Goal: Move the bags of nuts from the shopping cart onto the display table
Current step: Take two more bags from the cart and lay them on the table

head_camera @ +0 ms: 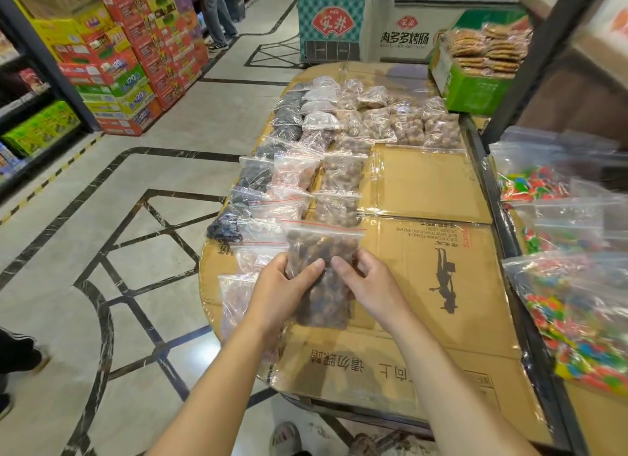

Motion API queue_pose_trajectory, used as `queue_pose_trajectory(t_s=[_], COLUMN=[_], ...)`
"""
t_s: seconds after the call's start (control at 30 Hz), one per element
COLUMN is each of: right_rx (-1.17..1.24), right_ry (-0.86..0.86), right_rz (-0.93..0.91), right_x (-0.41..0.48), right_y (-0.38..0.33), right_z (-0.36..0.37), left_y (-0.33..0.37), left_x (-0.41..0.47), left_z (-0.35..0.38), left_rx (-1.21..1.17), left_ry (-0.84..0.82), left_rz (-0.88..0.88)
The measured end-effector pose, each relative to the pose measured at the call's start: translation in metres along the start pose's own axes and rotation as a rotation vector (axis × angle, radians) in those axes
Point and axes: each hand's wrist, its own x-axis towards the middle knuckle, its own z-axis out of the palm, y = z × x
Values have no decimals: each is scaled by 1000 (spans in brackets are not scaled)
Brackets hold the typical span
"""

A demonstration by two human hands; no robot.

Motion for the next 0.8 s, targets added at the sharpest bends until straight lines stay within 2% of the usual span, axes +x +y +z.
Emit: queue_pose_trajectory(t_s=[0.1, 0.27, 0.4, 0.6, 0.8], right_rx=[8, -41, -39, -163, -273], right_ry=[80, 93, 78, 31, 20], right_rz=[40, 144, 204, 296, 371], right_x=[-8, -21, -27, -26, -21], right_y=[10, 33, 53, 74, 77], right_z=[-3, -2, 5, 19, 32], left_y=[-6, -26, -43, -59, -74], left_x=[-10, -15, -20, -19, -13], left_z=[11, 12, 11, 12, 13], left_rx=[-28, 39, 133, 272, 351], left_ry=[-67, -120, -68, -59, -20], left_rz=[-58, -180, -237, -328, -347])
